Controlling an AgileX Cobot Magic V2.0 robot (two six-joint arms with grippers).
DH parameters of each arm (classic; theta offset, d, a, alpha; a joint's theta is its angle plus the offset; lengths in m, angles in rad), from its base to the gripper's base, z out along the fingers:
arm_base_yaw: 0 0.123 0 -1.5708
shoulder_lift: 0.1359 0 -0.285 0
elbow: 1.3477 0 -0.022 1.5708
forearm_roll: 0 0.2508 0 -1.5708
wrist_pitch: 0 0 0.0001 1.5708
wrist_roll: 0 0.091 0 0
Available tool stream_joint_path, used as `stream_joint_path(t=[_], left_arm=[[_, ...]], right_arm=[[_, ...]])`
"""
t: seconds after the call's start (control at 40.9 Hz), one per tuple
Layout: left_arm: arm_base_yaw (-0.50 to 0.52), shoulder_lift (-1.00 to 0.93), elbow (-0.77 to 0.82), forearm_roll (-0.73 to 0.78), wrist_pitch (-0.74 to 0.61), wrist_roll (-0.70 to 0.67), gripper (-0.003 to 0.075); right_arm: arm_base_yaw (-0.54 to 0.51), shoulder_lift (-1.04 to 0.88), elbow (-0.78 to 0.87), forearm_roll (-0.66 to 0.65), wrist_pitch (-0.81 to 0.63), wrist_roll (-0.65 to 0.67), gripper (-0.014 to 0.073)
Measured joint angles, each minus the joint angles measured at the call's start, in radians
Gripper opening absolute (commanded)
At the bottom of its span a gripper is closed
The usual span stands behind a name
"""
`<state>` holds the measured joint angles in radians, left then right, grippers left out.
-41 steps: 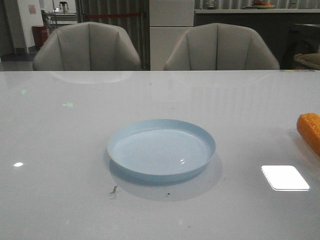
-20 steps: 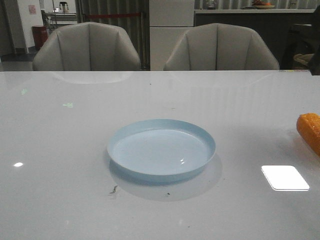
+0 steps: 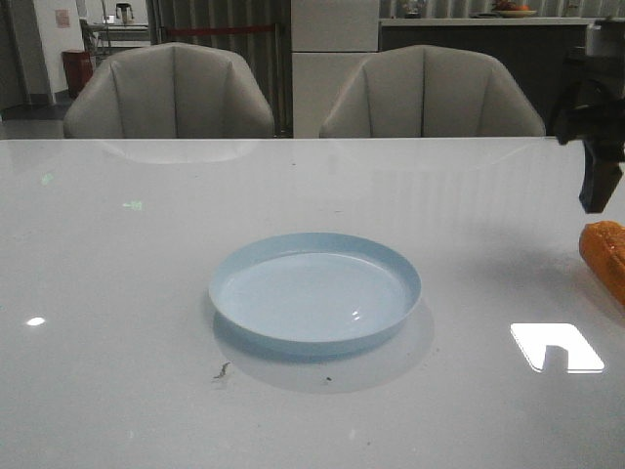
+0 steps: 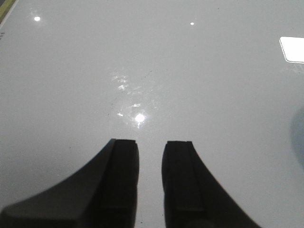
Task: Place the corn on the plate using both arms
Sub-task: 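Lower the right gripper around the yellow corn cob and close it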
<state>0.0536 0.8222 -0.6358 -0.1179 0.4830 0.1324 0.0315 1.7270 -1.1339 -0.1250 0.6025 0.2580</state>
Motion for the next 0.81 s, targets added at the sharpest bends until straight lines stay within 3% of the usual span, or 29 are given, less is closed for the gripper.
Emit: stream_joint_path(t=[0.366, 0.44, 0.586, 0.806], left_arm=[[0.000, 0.000, 0.000, 0.000, 0.013, 0.000, 0.0229], [0.000, 0.000, 0.000, 0.000, 0.013, 0.000, 0.0229], [0.000, -0.002, 0.000, 0.000, 0.013, 0.000, 0.0229], [0.000, -0.002, 0.000, 0.000, 0.015, -0.002, 0.0229]], right_arm=[[0.000, 0.140, -0.004, 0.000, -0.006, 0.002, 0.0516], [0.000, 0.153, -0.004, 0.000, -0.006, 0.004, 0.0471], [0.000, 0.160, -0.012, 0.000, -0.011, 0.004, 0.0283], [0.008, 0.162, -0.113, -0.002, 0.039, -0.003, 0.0267]])
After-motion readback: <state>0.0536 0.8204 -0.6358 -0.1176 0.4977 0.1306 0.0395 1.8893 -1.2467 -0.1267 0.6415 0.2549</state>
